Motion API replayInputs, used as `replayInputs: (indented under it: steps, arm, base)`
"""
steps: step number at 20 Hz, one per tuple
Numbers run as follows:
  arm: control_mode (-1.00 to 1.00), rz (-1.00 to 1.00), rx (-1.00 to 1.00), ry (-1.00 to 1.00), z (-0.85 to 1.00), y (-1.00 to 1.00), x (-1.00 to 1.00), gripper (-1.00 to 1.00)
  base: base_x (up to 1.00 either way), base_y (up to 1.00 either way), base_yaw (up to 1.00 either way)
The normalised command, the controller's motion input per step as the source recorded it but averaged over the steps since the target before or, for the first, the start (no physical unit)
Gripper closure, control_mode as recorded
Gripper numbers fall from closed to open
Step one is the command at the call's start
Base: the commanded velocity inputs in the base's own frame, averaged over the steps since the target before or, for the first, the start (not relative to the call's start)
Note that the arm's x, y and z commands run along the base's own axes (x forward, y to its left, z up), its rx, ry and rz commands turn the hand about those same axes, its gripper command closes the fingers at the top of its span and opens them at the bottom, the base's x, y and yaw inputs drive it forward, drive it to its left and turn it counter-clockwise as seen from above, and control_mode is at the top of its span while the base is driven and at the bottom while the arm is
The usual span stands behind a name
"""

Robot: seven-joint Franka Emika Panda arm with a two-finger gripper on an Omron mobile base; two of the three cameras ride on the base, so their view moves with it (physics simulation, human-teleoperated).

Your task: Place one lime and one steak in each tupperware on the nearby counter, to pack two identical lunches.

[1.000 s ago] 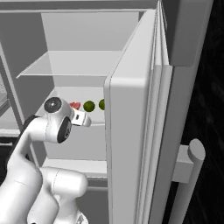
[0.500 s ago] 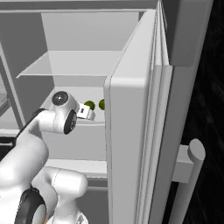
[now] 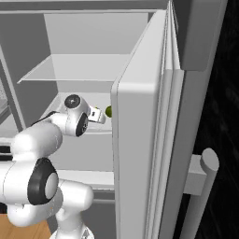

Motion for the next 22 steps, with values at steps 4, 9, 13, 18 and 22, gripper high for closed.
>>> replayInputs:
  steps: [4, 9, 13, 18, 22]
  arm:
    - [-1.0, 0.0, 0.0, 0.0, -0.25, 0.0, 0.44, -1.0]
    - [-1.0, 0.0, 0.0, 0.0, -0.17, 0.0, 0.43, -1.0]
    - [-1.0, 0.0, 0.0, 0.0, -0.14, 0.0, 0.44, -1.0]
    - [-1.0, 0.0, 0.0, 0.0, -0.26, 0.0, 0.28, -1.0]
    - [-1.0, 0.0, 0.0, 0.0, -0.23, 0.0, 0.32, -1.0]
  base:
    - [0.0, 0.0, 0.0]
    - [0.0, 0.0, 0.0]
    - [0.0, 0.0, 0.0]
    - [0.0, 0.0, 0.0]
    - [0.0, 0.0, 0.0]
